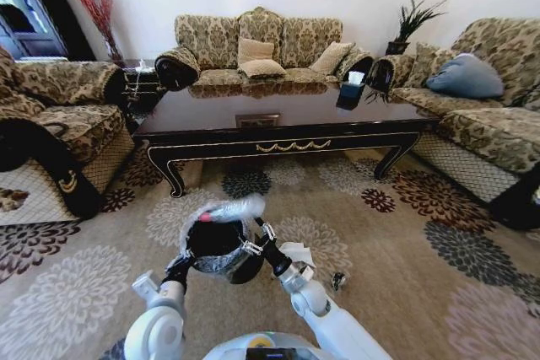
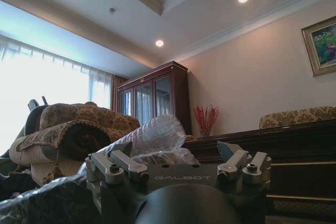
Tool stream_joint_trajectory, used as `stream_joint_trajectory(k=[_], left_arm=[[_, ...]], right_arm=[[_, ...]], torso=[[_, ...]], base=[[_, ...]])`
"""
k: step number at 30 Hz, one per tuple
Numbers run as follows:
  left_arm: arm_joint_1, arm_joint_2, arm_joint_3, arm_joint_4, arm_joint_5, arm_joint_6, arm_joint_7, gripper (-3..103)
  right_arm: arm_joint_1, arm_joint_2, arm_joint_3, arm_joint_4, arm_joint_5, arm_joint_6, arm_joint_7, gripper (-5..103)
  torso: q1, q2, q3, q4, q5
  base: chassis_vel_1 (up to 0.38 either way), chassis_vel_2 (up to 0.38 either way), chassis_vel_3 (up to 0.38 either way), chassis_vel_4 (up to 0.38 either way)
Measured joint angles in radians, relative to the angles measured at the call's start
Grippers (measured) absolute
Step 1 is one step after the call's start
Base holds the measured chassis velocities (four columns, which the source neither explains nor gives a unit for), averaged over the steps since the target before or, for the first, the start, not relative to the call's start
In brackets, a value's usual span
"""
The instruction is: Move to the front of the table and pick up the trash from the floor, then place it into the trash bin.
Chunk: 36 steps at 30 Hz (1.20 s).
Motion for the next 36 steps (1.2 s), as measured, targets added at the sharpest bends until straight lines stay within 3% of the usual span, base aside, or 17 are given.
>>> stream_joint_trajectory(k=[1,4,24,30,33,34,35,36], left_arm=[[0.008,0.002,-0.009,-0.008,-0.002,-0.003,0.001,4],[0.019,0.003,-0.023,-0.020,-0.004,-0.007,0.001,4],[0.040,0.042,-0.114,-0.043,-0.037,0.015,-0.020,4],[0.047,0.050,-0.130,-0.054,-0.048,0.026,-0.028,4],[0.045,0.052,-0.154,-0.058,-0.053,0.026,-0.029,4],[0.043,0.055,-0.162,-0.060,-0.059,0.026,-0.029,4],[0.038,0.066,-0.188,-0.065,-0.085,0.026,-0.030,4],[0.038,0.066,-0.188,-0.065,-0.085,0.026,-0.030,4]], right_arm=[[-0.008,0.000,0.013,0.001,0.000,0.002,-0.004,95],[-0.020,0.003,0.040,0.000,0.007,-0.001,-0.001,100],[-0.043,0.022,0.093,-0.028,0.045,-0.043,0.087,100],[-0.030,0.027,0.091,-0.042,0.066,-0.091,0.146,100],[-0.035,0.029,0.111,-0.030,0.043,-0.272,0.425,100],[-0.036,0.027,0.113,-0.027,0.052,-0.306,0.475,100],[-0.033,0.019,0.118,-0.025,0.093,-0.392,0.596,100],[-0.033,0.019,0.118,-0.025,0.093,-0.392,0.596,100]], torso=[[0.000,0.000,0.000,-0.0001,0.0000],[0.000,0.000,0.000,-0.0001,0.0000],[0.000,0.000,0.000,0.0000,0.0000],[0.000,0.000,0.000,0.0000,0.0000],[0.000,0.000,0.000,0.0000,-0.0001],[0.000,0.000,0.000,-0.0001,0.0000],[0.000,0.000,0.000,-0.0001,0.0000],[0.000,0.000,0.000,-0.0001,0.0000]], base=[[0.000,0.000,0.000,0.000],[0.000,0.000,0.000,0.000],[0.000,0.000,0.000,0.000],[0.000,0.000,0.000,0.000],[0.000,0.000,0.000,0.000],[0.000,0.000,0.000,0.000],[0.000,0.000,0.000,0.000],[0.000,0.000,0.000,0.000]])
